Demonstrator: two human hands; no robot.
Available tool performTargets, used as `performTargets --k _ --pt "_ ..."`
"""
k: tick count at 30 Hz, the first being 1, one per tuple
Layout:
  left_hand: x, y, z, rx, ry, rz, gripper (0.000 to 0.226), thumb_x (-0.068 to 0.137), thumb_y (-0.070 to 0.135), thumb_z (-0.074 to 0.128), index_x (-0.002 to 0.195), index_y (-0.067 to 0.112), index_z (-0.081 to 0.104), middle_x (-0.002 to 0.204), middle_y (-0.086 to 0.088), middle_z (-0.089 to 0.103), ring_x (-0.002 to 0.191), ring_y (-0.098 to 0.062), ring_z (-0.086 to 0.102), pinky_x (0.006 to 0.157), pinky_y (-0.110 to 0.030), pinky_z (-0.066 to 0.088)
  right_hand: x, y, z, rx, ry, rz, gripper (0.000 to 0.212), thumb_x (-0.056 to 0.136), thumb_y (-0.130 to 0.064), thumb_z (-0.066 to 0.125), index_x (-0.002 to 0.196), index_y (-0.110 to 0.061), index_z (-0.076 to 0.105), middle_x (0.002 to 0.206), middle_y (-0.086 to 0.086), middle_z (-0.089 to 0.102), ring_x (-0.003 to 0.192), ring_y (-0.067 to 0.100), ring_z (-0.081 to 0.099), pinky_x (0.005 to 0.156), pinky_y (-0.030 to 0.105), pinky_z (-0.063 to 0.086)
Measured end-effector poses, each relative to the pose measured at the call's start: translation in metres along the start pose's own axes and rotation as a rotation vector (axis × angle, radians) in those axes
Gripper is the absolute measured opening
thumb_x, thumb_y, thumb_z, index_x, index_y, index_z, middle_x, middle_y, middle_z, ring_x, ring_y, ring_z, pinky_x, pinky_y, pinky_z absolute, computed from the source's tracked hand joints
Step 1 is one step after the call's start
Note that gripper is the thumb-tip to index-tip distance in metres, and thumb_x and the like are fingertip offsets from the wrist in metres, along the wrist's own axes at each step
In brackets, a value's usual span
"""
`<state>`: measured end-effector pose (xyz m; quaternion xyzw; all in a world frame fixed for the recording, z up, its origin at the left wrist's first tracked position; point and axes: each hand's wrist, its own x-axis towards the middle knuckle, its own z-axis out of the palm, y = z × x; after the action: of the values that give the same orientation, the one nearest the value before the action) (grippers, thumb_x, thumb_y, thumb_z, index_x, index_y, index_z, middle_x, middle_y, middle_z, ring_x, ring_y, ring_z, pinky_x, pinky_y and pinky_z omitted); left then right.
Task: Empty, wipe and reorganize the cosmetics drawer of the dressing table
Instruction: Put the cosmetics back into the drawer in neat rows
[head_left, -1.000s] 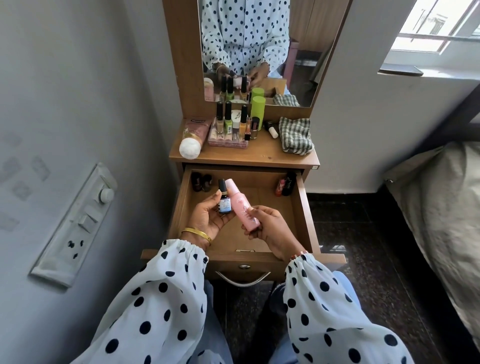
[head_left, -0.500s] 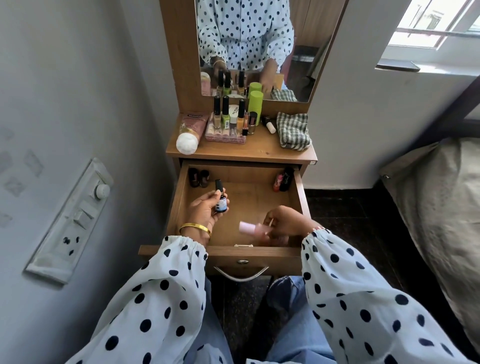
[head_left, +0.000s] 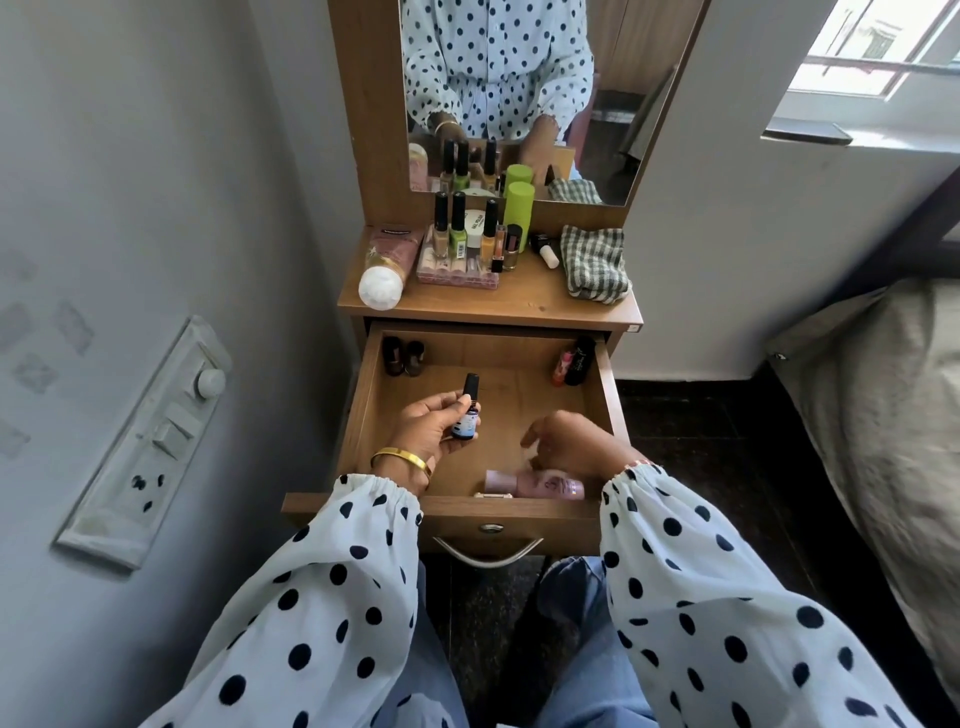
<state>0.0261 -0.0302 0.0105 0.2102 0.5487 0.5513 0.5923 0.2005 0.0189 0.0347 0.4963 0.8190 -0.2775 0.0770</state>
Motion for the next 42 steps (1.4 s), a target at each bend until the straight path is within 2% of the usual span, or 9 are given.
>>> performTargets --k 5,10,13,15,20,24,27,34,42 --pt "-0.004 0.001 0.000 0.004 -0.071 -0.019 0.005 0.088 0.013 0.057 0.085 0.013 0.060 0.086 -0.009 0.066 0.071 -0.017 0.064 0.058 -0.023 0.056 0.001 -0.029 -0.019 0.472 0.325 -0.178 0.032 0.086 -0.008 0.063 0.118 -0.009 0.061 0.106 0.011 0.068 0.097 0.025 0.065 0.088 0.037 0.053" --pt "-0.009 0.004 0.004 -0.031 -0.103 -0.026 0.008 0.089 0.013 0.054 0.084 0.009 0.060 0.081 -0.009 0.066 0.059 -0.011 0.066 0.055 -0.019 0.056 0.005 -0.042 -0.018 0.444 0.321 -0.210 0.030 0.085 0.000 0.059 0.113 -0.009 0.064 0.093 0.009 0.068 0.085 0.020 0.063 0.078 0.029 0.052" --pt "-0.012 0.006 0.005 -0.034 -0.097 -0.031 0.009 0.089 0.010 0.054 0.083 0.008 0.060 0.074 -0.006 0.068 0.065 -0.014 0.065 0.057 -0.020 0.056 0.006 -0.042 -0.017 0.476 0.356 -0.177 0.025 0.085 -0.006 0.063 0.110 -0.011 0.063 0.074 -0.009 0.056 0.068 0.008 0.051 0.063 0.017 0.042" --pt "-0.012 0.006 0.006 -0.033 -0.108 -0.021 0.009 0.088 0.009 0.054 0.083 0.008 0.061 0.071 -0.004 0.069 0.066 -0.015 0.065 0.058 -0.019 0.056 0.007 -0.040 -0.017 0.507 0.356 -0.162 0.007 0.086 -0.011 0.063 0.090 -0.017 0.065 0.068 -0.006 0.056 0.063 0.010 0.050 0.061 0.022 0.042" --pt "-0.010 0.004 0.007 -0.015 -0.077 0.057 0.008 0.084 0.001 0.058 0.081 0.006 0.064 0.067 0.001 0.071 0.074 -0.017 0.062 0.061 -0.020 0.056 0.009 -0.040 -0.017 0.598 0.331 -0.088 0.018 0.086 -0.015 0.064 0.072 -0.022 0.057 0.064 0.004 0.062 0.051 0.010 0.053 0.052 0.021 0.047" --pt "-0.007 0.001 0.010 0.128 -0.005 0.126 0.024 0.084 0.008 0.061 0.105 -0.003 0.064 0.084 -0.003 0.067 0.077 -0.013 0.062 0.064 -0.019 0.055 0.011 -0.035 -0.018 0.669 0.351 -0.003 0.010 0.087 -0.014 0.063 0.078 -0.013 0.060 0.061 0.002 0.061 0.046 0.005 0.054 0.046 0.014 0.047" --pt "-0.005 -0.004 0.011 0.249 0.016 0.138 0.026 0.087 0.013 0.059 0.110 0.000 0.062 0.092 -0.008 0.066 0.077 -0.011 0.062 0.068 -0.018 0.053 0.009 -0.013 -0.026 0.526 0.393 0.100 0.012 0.085 -0.010 0.065 0.075 -0.013 0.060 0.069 0.002 0.062 0.051 0.004 0.059 0.054 0.018 0.052" --pt "-0.005 -0.007 0.010 0.404 -0.047 0.046 0.018 0.092 0.015 0.053 0.102 0.007 0.065 0.080 0.001 0.066 0.069 -0.009 0.060 0.063 -0.017 0.047 -0.009 0.023 -0.020 0.046 0.430 0.254 0.014 0.083 0.002 0.057 0.094 0.001 0.065 0.097 0.018 0.062 0.090 0.032 0.061 0.081 0.037 0.053" --pt "-0.006 -0.008 0.010 0.448 -0.052 0.030 0.017 0.092 0.016 0.053 0.100 0.008 0.066 0.080 0.001 0.067 0.070 -0.010 0.061 0.062 -0.017 0.047 -0.008 0.029 -0.008 -0.196 0.438 0.181 0.017 0.078 0.012 0.052 0.089 0.007 0.063 0.101 0.022 0.060 0.091 0.037 0.056 0.077 0.038 0.046"
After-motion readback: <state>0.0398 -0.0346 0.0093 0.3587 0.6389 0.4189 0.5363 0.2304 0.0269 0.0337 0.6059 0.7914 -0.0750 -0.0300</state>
